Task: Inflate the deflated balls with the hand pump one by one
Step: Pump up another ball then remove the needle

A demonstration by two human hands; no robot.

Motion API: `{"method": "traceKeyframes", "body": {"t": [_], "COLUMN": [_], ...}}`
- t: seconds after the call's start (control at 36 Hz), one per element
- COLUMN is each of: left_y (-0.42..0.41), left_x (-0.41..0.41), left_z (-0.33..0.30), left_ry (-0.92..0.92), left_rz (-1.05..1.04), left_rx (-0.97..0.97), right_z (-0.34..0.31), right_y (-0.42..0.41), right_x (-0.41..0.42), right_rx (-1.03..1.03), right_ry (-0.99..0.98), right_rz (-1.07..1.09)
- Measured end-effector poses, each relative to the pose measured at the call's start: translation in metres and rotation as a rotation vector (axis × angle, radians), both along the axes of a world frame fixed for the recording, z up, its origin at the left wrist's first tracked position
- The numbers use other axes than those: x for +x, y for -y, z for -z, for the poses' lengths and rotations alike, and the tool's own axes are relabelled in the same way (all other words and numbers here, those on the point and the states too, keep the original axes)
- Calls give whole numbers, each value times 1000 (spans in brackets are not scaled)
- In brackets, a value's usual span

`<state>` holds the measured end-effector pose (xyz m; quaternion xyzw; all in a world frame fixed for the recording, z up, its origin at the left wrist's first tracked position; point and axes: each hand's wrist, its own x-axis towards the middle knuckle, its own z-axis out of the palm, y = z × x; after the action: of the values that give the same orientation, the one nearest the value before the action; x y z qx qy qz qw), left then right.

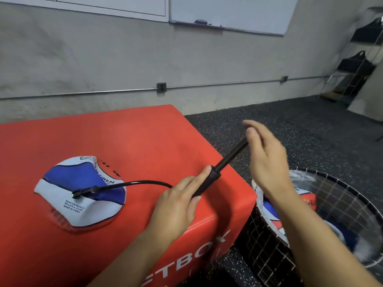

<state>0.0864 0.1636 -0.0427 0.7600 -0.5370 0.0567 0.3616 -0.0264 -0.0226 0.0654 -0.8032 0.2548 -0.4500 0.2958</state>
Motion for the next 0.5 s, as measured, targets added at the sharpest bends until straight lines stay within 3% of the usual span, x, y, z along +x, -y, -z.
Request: {"method": "traceKeyframes", "body": {"t": [0.08,0.22,0.5], "left_y": [0,-1,-5], "left_x": [-1,-1,5], "left_z": [1,2,0], "left_ry": [21,3,-86], "left_rz": [5,-3,-27], "left_rx": [0,-10,-36], "right_z": [-8,-5,34], "right_y": [13,4,-31], "right_x": [-11,-2,30], "right_rx": [57,60,-11], "right_ry": [102,93,-225], "right_rz": [45,60,-71]}}
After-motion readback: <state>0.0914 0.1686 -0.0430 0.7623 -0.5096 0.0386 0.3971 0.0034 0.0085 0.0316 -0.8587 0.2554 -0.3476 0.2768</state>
